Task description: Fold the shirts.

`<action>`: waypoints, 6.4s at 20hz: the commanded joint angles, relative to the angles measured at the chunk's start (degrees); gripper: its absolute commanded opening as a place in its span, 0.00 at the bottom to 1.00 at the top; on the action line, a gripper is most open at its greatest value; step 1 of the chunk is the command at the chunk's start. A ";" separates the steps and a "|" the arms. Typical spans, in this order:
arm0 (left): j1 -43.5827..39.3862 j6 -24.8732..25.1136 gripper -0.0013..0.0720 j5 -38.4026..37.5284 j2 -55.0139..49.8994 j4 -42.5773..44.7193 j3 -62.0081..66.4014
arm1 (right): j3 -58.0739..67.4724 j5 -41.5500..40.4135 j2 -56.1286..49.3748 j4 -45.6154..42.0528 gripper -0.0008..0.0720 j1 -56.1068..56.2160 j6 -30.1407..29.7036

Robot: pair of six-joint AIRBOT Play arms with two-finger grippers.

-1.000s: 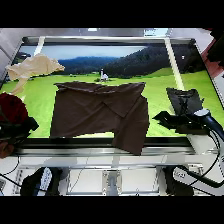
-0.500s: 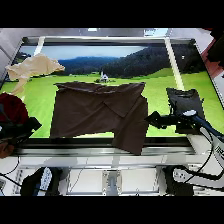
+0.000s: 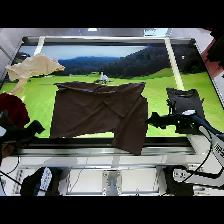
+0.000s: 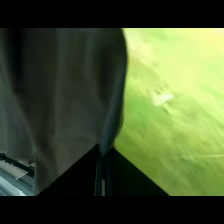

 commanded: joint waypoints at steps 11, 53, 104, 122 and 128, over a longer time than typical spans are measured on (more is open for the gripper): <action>6.08 -3.52 0.65 13.05 -10.69 -16.79 -10.05 | 4.74 10.88 0.09 1.36 0.05 -0.02 -3.78; -12.22 23.17 0.03 8.41 -21.73 -28.59 59.30 | 54.03 15.89 16.85 7.02 0.04 -10.56 1.62; -22.82 0.59 0.90 0.50 -16.00 21.00 16.81 | 0.68 19.17 14.32 -21.09 0.55 4.15 20.04; -22.84 3.67 0.90 -0.02 -14.43 10.36 15.82 | -8.72 -0.42 14.27 -15.39 0.53 10.10 18.99; -22.82 3.37 0.90 0.00 -14.43 10.36 15.82 | -8.72 1.51 14.29 -15.17 0.15 10.08 17.22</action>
